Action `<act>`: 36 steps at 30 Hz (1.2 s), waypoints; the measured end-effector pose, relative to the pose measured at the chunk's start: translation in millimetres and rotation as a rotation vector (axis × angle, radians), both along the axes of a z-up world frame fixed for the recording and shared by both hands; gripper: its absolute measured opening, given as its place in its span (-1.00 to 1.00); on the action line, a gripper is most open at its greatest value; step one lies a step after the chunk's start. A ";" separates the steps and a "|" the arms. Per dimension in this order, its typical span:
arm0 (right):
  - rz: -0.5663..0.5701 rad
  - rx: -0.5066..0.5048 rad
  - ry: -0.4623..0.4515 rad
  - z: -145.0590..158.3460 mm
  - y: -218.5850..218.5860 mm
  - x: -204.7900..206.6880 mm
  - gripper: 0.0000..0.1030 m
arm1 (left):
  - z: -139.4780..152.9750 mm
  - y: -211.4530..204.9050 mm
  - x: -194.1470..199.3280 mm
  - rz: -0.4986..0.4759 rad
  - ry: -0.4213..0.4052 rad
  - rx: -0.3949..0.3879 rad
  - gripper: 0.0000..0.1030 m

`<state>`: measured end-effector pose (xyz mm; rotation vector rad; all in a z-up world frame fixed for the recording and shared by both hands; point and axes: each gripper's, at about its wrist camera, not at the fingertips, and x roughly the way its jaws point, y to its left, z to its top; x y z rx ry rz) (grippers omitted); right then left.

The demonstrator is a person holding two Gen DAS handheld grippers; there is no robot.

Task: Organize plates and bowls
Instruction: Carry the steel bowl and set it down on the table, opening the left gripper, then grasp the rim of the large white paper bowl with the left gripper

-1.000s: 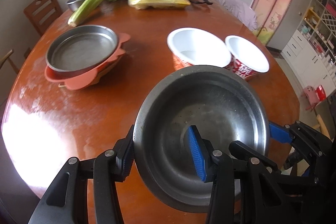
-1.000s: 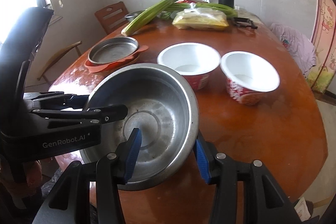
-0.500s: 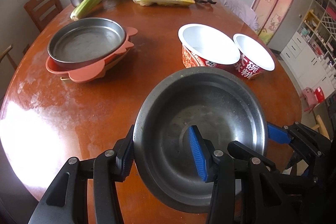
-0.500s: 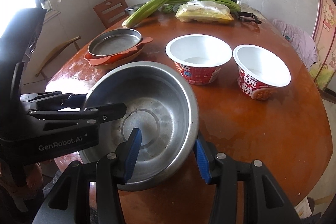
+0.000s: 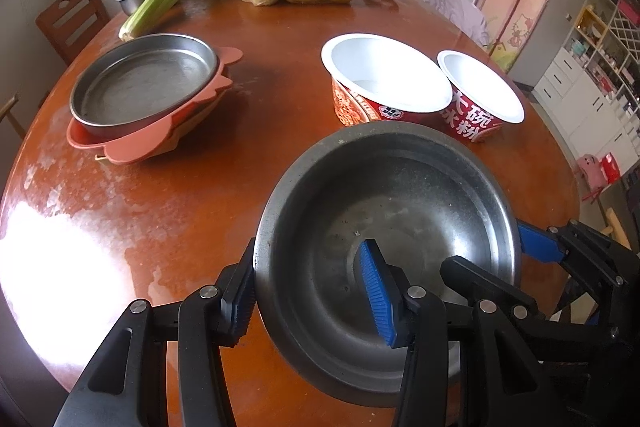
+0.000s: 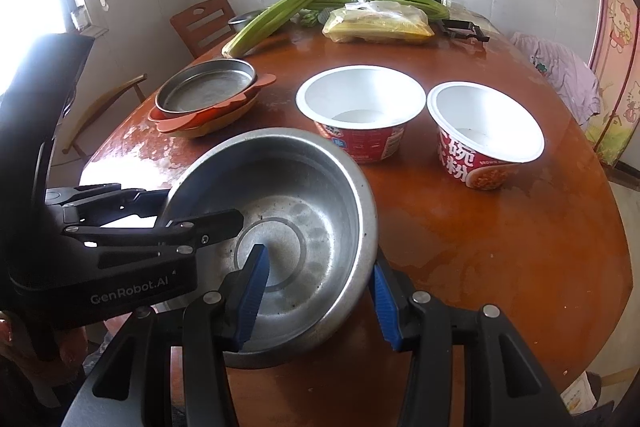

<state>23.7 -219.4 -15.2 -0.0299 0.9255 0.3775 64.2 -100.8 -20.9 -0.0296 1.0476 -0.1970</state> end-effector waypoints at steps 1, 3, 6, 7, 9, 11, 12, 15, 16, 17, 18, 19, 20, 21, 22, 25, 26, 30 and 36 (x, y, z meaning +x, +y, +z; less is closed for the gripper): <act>-0.003 0.000 0.004 -0.5 -1.3 0.9 -0.03 | -0.2 -0.7 -0.8 -0.002 0.000 0.002 -0.03; -0.006 0.001 0.008 -1.4 -3.4 2.3 -0.03 | -0.8 -2.7 -0.2 -0.006 0.003 0.002 -0.03; -0.009 0.004 0.008 -1.6 -5.2 3.4 -0.03 | -2.0 -5.2 1.0 -0.011 0.006 0.008 -0.03; -0.009 0.005 0.010 -2.1 -6.0 3.8 -0.03 | -2.8 -5.6 1.7 -0.013 0.009 0.008 -0.03; -0.010 0.010 0.019 -3.6 -6.8 5.3 -0.03 | -3.2 -5.9 2.5 -0.015 0.010 0.008 -0.03; -0.009 0.011 0.023 -4.6 -7.3 6.1 -0.03 | -3.1 -5.7 3.6 -0.017 0.012 0.004 -0.03; -0.010 0.015 0.027 -4.9 -7.9 6.8 -0.03 | -2.7 -5.7 3.8 -0.017 0.011 0.003 -0.03; -0.012 0.023 0.039 -6.6 -9.6 8.6 -0.03 | -2.4 -4.1 6.1 -0.016 0.014 -0.005 -0.03; -0.013 0.027 0.044 -7.1 -10.1 9.4 -0.03 | -2.7 -3.9 6.5 -0.015 0.015 -0.005 -0.03; -0.015 0.032 0.049 -7.4 -11.1 9.9 -0.03 | -2.8 -3.5 7.0 -0.013 0.017 -0.005 -0.03; -0.018 0.037 0.051 -7.4 -11.9 10.6 -0.03 | -2.6 -3.1 7.1 -0.012 0.016 -0.007 -0.03; -0.021 0.038 0.051 -7.2 -12.2 11.4 -0.03 | -2.3 -2.4 7.4 -0.010 0.016 -0.011 -0.03; -0.024 0.040 0.050 -6.7 -13.4 11.8 -0.02 | -1.7 -1.7 7.6 -0.007 0.013 -0.011 -0.03; -0.028 0.045 0.050 -6.4 -14.5 12.0 0.02 | -0.8 -1.1 7.4 -0.006 0.009 -0.009 -0.03; -0.032 0.049 0.050 -5.8 -15.9 12.1 0.05 | 0.1 -0.2 7.1 -0.004 0.006 -0.011 -0.03; -0.048 0.065 0.043 -2.2 -21.2 12.9 0.09 | 4.8 3.8 7.2 0.001 -0.007 -0.022 -0.03; -0.057 0.072 0.038 -0.2 -23.8 13.2 0.09 | 7.9 5.8 7.2 0.005 -0.015 -0.026 -0.03; -0.084 0.115 0.021 9.0 -32.3 15.6 0.11 | 22.6 12.2 11.6 0.006 -0.054 -0.041 -0.03; -0.122 0.189 0.038 14.4 -35.7 34.5 0.13 | 42.8 13.6 31.5 -0.008 -0.096 -0.042 -0.03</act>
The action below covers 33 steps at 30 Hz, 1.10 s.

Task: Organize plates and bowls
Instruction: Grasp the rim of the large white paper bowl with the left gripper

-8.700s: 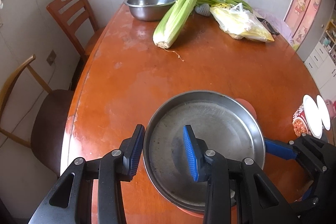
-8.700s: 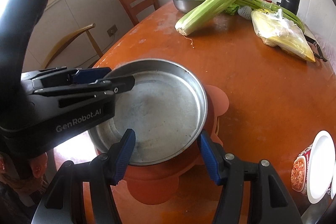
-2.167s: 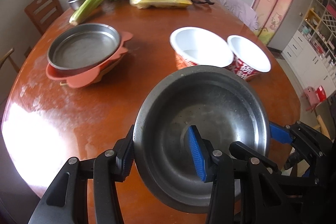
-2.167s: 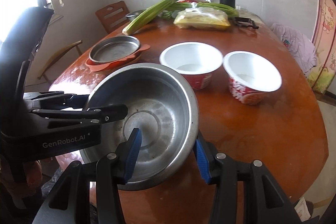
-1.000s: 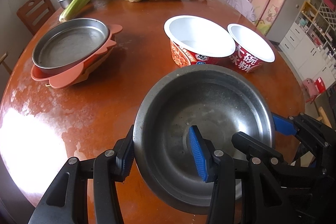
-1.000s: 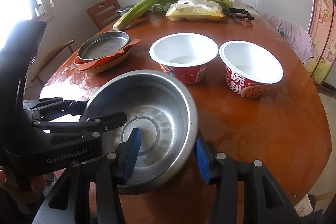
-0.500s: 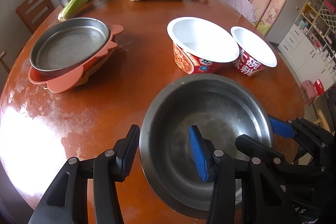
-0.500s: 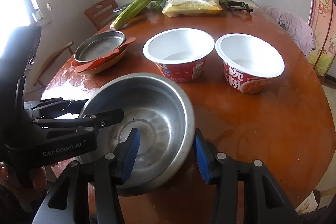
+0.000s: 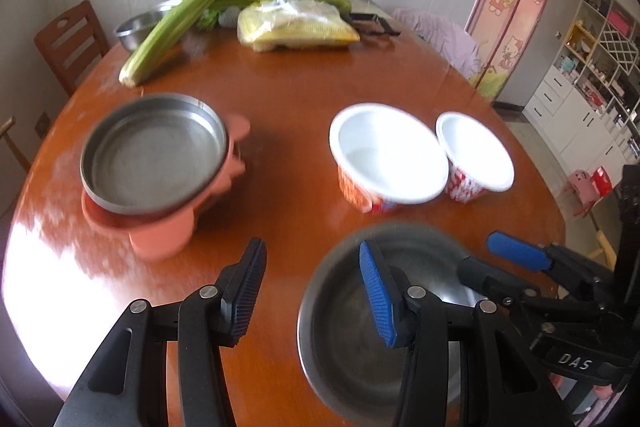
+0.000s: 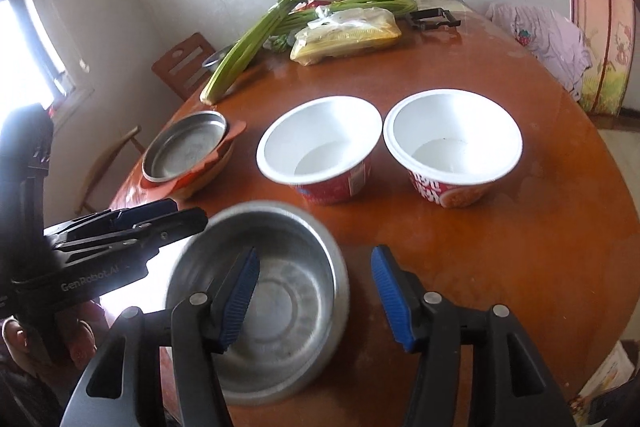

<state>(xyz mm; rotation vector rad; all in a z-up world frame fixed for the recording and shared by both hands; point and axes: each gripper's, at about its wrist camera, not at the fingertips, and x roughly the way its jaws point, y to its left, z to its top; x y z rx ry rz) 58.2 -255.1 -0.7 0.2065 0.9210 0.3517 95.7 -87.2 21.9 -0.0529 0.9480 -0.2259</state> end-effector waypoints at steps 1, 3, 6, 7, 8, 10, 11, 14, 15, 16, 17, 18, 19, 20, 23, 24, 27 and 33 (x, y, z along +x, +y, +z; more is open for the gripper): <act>-0.007 0.008 0.005 -0.1 -1.1 4.6 0.13 | 3.4 -0.4 4.5 -0.006 -0.009 0.000 -0.03; -0.024 0.026 0.019 -1.2 -1.6 13.8 0.13 | 8.8 -2.7 17.5 -0.017 -0.019 0.002 -0.03; -0.048 0.034 0.030 -2.2 -1.1 25.3 0.13 | 13.5 -6.7 32.4 -0.037 -0.024 0.005 -0.03; -0.054 0.034 0.031 -2.3 -1.0 28.4 0.13 | 14.4 -9.1 40.4 -0.044 -0.022 0.006 -0.03; -0.062 0.036 0.034 -2.8 -1.0 32.2 0.13 | 14.9 -11.5 46.1 -0.051 -0.019 0.008 -0.03; -0.073 0.035 0.040 -4.1 -0.3 39.4 0.13 | 13.8 -18.2 60.0 -0.075 -0.007 0.012 -0.03; -0.077 0.032 0.044 -4.9 0.5 43.0 0.13 | 12.6 -21.2 65.5 -0.083 0.001 0.013 -0.03; -0.087 0.032 0.051 -7.5 2.8 52.7 0.13 | 5.3 -29.9 83.9 -0.102 0.032 0.020 -0.03; -0.089 0.029 0.059 -8.7 4.0 56.1 0.13 | 3.5 -32.3 88.4 -0.112 0.037 0.019 -0.03; -0.091 0.031 0.061 -9.6 5.0 58.8 0.13 | 0.9 -34.7 94.7 -0.118 0.050 0.019 -0.03; -0.092 0.029 0.063 -10.5 5.9 60.7 0.13 | -1.1 -36.1 99.0 -0.120 0.059 0.020 -0.03; -0.094 0.026 0.068 -11.4 7.0 62.9 0.12 | -3.0 -37.8 103.9 -0.125 0.067 0.017 -0.03; -0.093 0.029 0.068 -11.9 7.9 64.6 0.12 | -4.3 -39.3 106.3 -0.131 0.072 0.014 -0.03; -0.090 0.026 0.072 -12.8 9.3 66.9 0.12 | -5.6 -40.4 109.0 -0.134 0.077 0.012 -0.03; -0.084 0.025 0.076 -13.3 14.1 72.7 0.12 | -10.6 -44.7 116.6 -0.148 0.088 0.021 -0.03; -0.080 0.019 0.074 -13.0 16.1 74.3 0.12 | -12.5 -46.6 118.3 -0.150 0.092 0.028 -0.03; -0.076 0.017 0.077 -14.1 19.2 79.9 0.12 | -18.0 -52.4 123.9 -0.177 0.112 0.034 -0.03; -0.065 0.001 0.086 -16.0 23.8 90.1 0.15 | -29.2 -57.0 130.3 -0.202 0.147 0.041 -0.21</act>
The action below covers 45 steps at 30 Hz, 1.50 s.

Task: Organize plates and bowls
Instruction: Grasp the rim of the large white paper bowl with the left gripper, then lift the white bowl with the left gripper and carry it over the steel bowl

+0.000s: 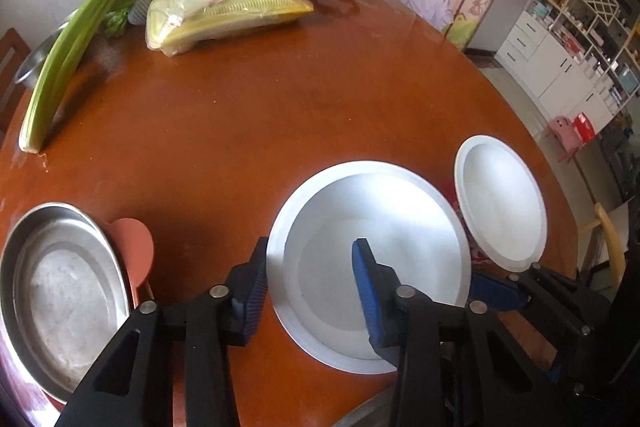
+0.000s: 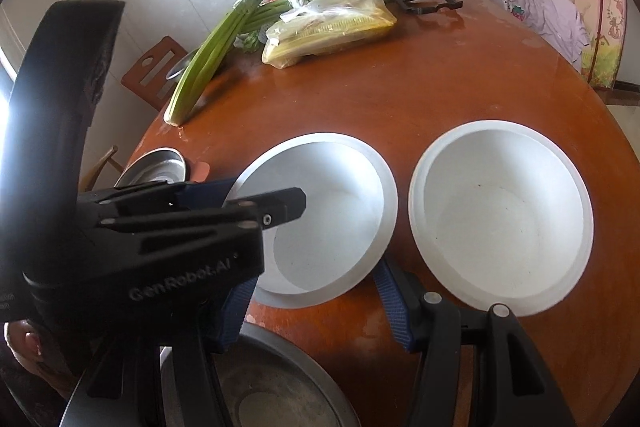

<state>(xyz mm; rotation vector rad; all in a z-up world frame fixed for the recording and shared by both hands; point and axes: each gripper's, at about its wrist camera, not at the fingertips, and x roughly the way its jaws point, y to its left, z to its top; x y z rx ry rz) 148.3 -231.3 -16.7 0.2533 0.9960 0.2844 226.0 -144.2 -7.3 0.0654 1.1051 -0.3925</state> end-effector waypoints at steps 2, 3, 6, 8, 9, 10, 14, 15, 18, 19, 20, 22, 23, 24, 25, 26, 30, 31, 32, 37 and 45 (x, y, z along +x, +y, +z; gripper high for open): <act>0.004 -0.011 -0.004 -0.2 2.3 2.4 0.16 | 0.0 0.7 0.7 0.000 -0.001 -0.006 -0.22; 0.003 -0.013 -0.003 -0.4 2.6 3.5 0.16 | 0.5 1.5 0.9 0.002 0.002 -0.013 -0.22; 0.000 -0.016 -0.001 -0.9 2.6 5.1 0.16 | 3.1 3.0 -0.3 0.001 0.000 -0.019 -0.22; -0.002 -0.016 0.000 -0.9 2.6 5.0 0.16 | 6.7 3.4 -2.4 -0.002 -0.009 -0.026 -0.22; -0.002 -0.014 0.001 -1.2 2.6 5.1 0.16 | 8.0 3.8 -3.1 -0.001 -0.011 -0.028 -0.22; -0.002 -0.012 0.002 -1.0 2.6 5.4 0.16 | 9.6 4.0 -4.4 -0.001 -0.015 -0.029 -0.22; 0.003 -0.016 -0.012 1.5 3.7 3.8 0.16 | 13.2 5.4 -8.3 0.005 -0.026 -0.023 -0.22; 0.005 -0.016 -0.017 2.5 4.1 3.2 0.16 | 14.1 6.1 -9.0 0.007 -0.027 -0.024 -0.22; 0.009 -0.018 -0.025 5.8 5.0 1.1 0.16 | 18.8 8.9 -12.9 0.013 -0.034 -0.034 -0.22; 0.011 -0.019 -0.030 7.5 5.6 -0.1 0.16 | 21.7 10.3 -15.4 0.016 -0.040 -0.038 -0.22; 0.015 -0.022 -0.036 9.4 6.6 -1.7 0.16 | 23.8 11.4 -17.0 0.019 -0.045 -0.040 -0.22; 0.020 -0.024 -0.050 14.1 8.2 -5.3 0.16 | 29.0 14.1 -22.2 0.023 -0.057 -0.042 -0.22; 0.022 -0.024 -0.056 16.2 8.8 -6.9 0.16 | 31.2 15.0 -24.5 0.023 -0.064 -0.042 -0.22; 0.025 -0.025 -0.065 18.6 9.6 -8.8 0.16 | 33.2 16.2 -26.7 0.024 -0.070 -0.043 -0.22; 0.027 -0.026 -0.072 20.7 10.3 -10.6 0.16 | 35.9 17.9 -29.5 0.026 -0.075 -0.045 -0.22; 0.029 -0.024 -0.077 22.9 10.7 -12.4 0.16 | 38.2 18.9 -32.1 0.028 -0.080 -0.046 -0.22; 0.034 -0.025 -0.098 31.7 13.0 -21.1 0.16 | 48.7 22.0 -44.7 0.026 -0.109 -0.055 -0.22; 0.035 -0.027 -0.105 33.8 13.2 -24.0 0.16 | 50.7 22.6 -47.9 0.026 -0.113 -0.058 -0.22; 0.036 -0.029 -0.110 35.9 13.9 -26.5 0.16 | 52.8 23.8 -50.9 0.030 -0.115 -0.063 -0.22; 0.041 -0.033 -0.142 46.0 15.2 -43.3 0.16 | 61.6 26.3 -67.6 0.031 -0.140 -0.067 -0.22; 0.059 -0.036 -0.180 57.8 18.7 -69.9 0.16 | 72.4 31.1 -96.2 0.042 -0.175 -0.069 -0.21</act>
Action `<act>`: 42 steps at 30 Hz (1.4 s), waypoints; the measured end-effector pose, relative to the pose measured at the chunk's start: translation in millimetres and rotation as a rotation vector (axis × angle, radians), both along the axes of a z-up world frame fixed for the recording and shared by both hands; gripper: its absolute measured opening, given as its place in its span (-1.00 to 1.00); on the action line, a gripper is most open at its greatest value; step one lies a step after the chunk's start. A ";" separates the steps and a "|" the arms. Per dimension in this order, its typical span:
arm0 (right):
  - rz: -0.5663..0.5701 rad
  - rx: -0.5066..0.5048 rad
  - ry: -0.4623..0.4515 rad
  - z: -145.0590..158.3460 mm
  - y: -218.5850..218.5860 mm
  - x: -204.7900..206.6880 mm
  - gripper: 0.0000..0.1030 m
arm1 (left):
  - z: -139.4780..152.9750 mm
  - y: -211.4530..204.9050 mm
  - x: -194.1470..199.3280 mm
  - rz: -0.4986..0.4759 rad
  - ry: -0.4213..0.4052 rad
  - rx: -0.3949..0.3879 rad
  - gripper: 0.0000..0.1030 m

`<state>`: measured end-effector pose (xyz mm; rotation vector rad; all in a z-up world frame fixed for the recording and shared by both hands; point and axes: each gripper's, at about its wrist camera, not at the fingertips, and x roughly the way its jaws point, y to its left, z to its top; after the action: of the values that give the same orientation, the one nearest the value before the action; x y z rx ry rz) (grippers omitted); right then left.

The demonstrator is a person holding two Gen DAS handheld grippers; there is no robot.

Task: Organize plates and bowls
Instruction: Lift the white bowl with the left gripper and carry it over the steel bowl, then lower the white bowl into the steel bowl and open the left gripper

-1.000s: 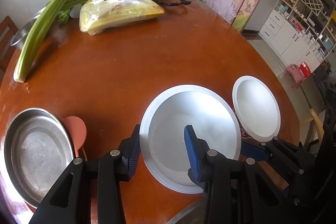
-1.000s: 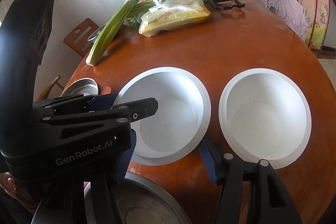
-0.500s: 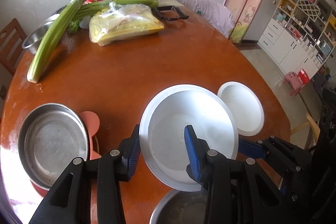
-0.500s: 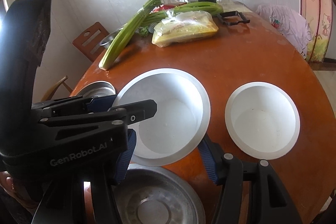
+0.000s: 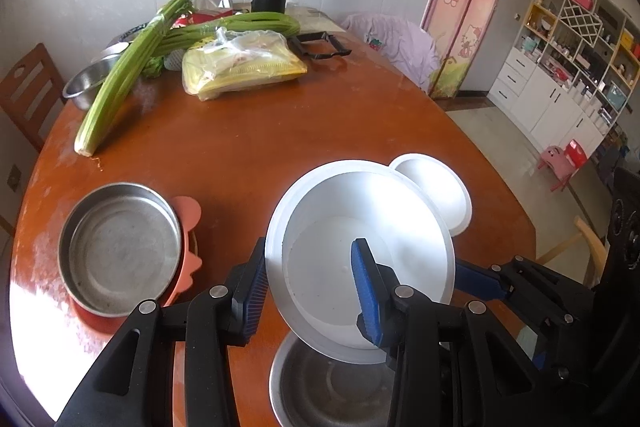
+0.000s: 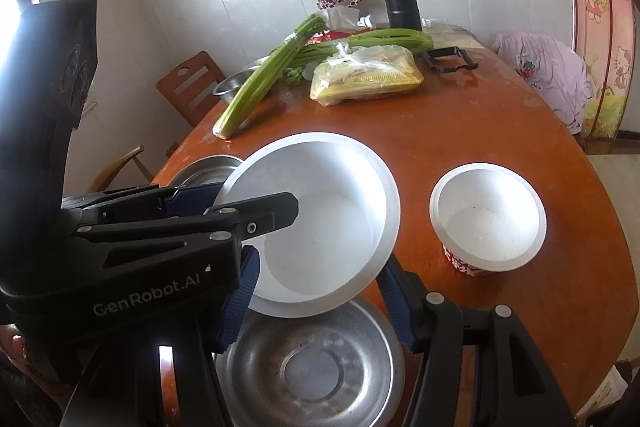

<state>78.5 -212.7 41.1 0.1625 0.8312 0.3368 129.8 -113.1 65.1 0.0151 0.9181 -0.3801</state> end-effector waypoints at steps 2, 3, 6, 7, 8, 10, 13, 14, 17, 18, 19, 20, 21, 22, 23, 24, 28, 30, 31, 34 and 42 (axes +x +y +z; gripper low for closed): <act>0.010 -0.001 -0.002 1.2 1.0 -6.5 0.16 | 0.1 1.0 -7.6 0.005 -0.002 0.002 -0.21; 0.013 -0.001 -0.005 2.0 0.9 -9.5 0.16 | 0.1 1.4 -10.8 0.006 -0.003 0.003 -0.21; 0.022 -0.009 -0.008 2.9 1.3 -18.8 0.16 | 0.1 2.2 -20.5 0.008 -0.006 -0.001 -0.20; 0.025 -0.010 -0.008 2.8 1.1 -21.8 0.16 | -0.5 2.3 -24.5 0.008 -0.007 -0.001 -0.20; 0.028 -0.011 -0.009 2.8 0.9 -24.8 0.16 | -1.7 2.5 -27.8 0.008 -0.005 -0.002 -0.19; 0.032 -0.012 -0.009 2.5 -0.3 -31.0 0.16 | -3.8 2.5 -34.2 0.008 -0.002 -0.001 -0.19; 0.040 -0.019 -0.004 -0.6 -0.4 -39.6 0.16 | -8.8 1.4 -43.8 0.012 0.006 0.000 -0.19; 0.043 -0.021 -0.001 -2.2 -0.5 -42.4 0.16 | -10.3 0.9 -47.0 0.012 0.008 0.002 -0.19; 0.054 -0.028 0.004 -6.7 -0.9 -49.9 0.16 | -14.9 0.6 -57.7 0.015 0.014 0.005 -0.19; 0.058 -0.030 0.005 -8.1 -0.9 -52.1 0.16 | -16.1 0.9 -60.6 0.017 0.014 0.007 -0.19; 0.063 -0.032 0.006 -9.4 -1.5 -55.1 0.16 | -17.9 1.0 -64.5 0.022 0.016 0.008 -0.19; 0.069 -0.031 0.010 -10.9 -1.3 -57.5 0.16 | -18.7 0.7 -67.4 0.024 0.018 0.009 -0.19; 0.072 -0.031 0.012 -11.9 -1.1 -58.4 0.16 | -19.7 0.8 -69.5 0.026 0.019 0.010 -0.18; 0.077 -0.034 0.013 -12.8 -1.2 -60.7 0.16 | -21.2 1.2 -72.1 0.030 0.022 0.010 -0.18; 0.081 -0.037 0.013 -13.9 -0.9 -62.8 0.16 | -22.5 1.2 -73.4 0.031 0.025 0.011 -0.18; 0.085 -0.038 0.016 -15.5 -0.7 -65.4 0.16 | -23.9 1.3 -74.6 0.033 0.028 0.014 -0.18; 0.098 -0.041 0.032 -21.5 0.2 -68.0 0.16 | -30.7 2.1 -77.4 0.037 0.046 0.022 -0.18; 0.103 -0.045 0.040 -24.0 0.2 -68.6 0.16 | -33.7 1.9 -77.1 0.041 0.052 0.026 -0.18; 0.104 -0.046 0.045 -25.6 0.3 -68.2 0.16 | -35.5 1.3 -77.7 0.039 0.057 0.029 -0.18; 0.106 -0.048 0.061 -31.0 0.3 -68.1 0.16 | -39.9 0.4 -78.3 0.038 0.067 0.033 -0.18; 0.106 -0.070 0.075 -38.4 1.1 -69.3 0.16 | -48.8 -2.4 -77.3 0.043 0.081 0.035 -0.18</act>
<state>9.2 -211.5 2.7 0.0663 0.9262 0.4025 52.5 -115.5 16.3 0.0124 1.0032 -0.3265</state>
